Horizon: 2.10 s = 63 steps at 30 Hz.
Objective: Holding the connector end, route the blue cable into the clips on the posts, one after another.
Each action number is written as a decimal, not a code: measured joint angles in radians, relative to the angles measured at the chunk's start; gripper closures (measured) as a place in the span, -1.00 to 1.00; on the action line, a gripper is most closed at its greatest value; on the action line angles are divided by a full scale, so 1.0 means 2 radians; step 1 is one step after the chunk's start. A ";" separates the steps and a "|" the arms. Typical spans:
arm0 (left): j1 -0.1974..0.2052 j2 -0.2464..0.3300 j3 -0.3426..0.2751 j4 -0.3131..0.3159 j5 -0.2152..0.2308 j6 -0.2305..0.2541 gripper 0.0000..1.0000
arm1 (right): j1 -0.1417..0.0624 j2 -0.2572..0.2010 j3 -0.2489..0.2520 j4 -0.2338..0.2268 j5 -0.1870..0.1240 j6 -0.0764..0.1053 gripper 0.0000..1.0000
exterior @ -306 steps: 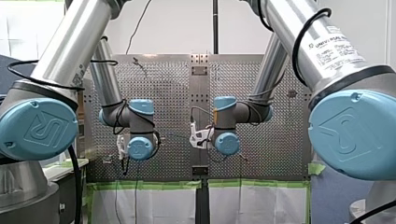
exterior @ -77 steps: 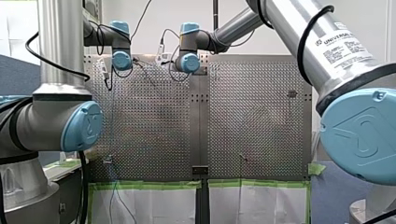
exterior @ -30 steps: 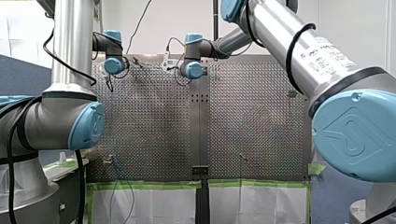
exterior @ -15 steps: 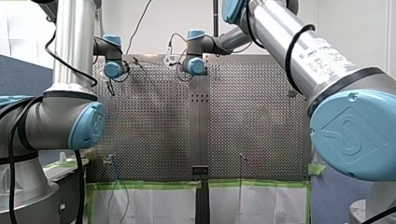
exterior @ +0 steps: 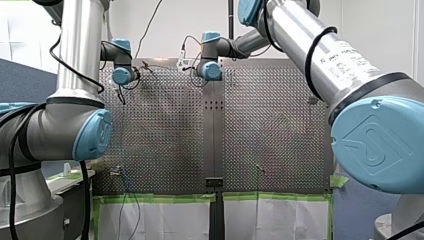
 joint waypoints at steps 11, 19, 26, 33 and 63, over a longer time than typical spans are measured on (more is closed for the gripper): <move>0.002 0.000 0.000 -0.021 -0.002 -0.012 -0.89 | -0.001 0.000 0.000 0.003 0.000 0.000 1.00; 0.003 0.015 0.000 -0.046 -0.032 -0.011 -1.00 | -0.003 0.000 0.000 0.004 0.001 0.001 1.00; 0.002 0.028 0.000 -0.078 -0.040 -0.017 -1.00 | -0.006 0.000 0.000 0.005 0.002 0.004 1.00; -0.002 0.030 -0.006 -0.112 -0.029 0.009 -1.00 | -0.006 0.000 0.000 0.005 0.002 0.005 1.00; -0.030 0.163 -0.064 -0.254 -0.025 0.049 -1.00 | -0.002 0.000 0.001 0.015 0.002 0.006 1.00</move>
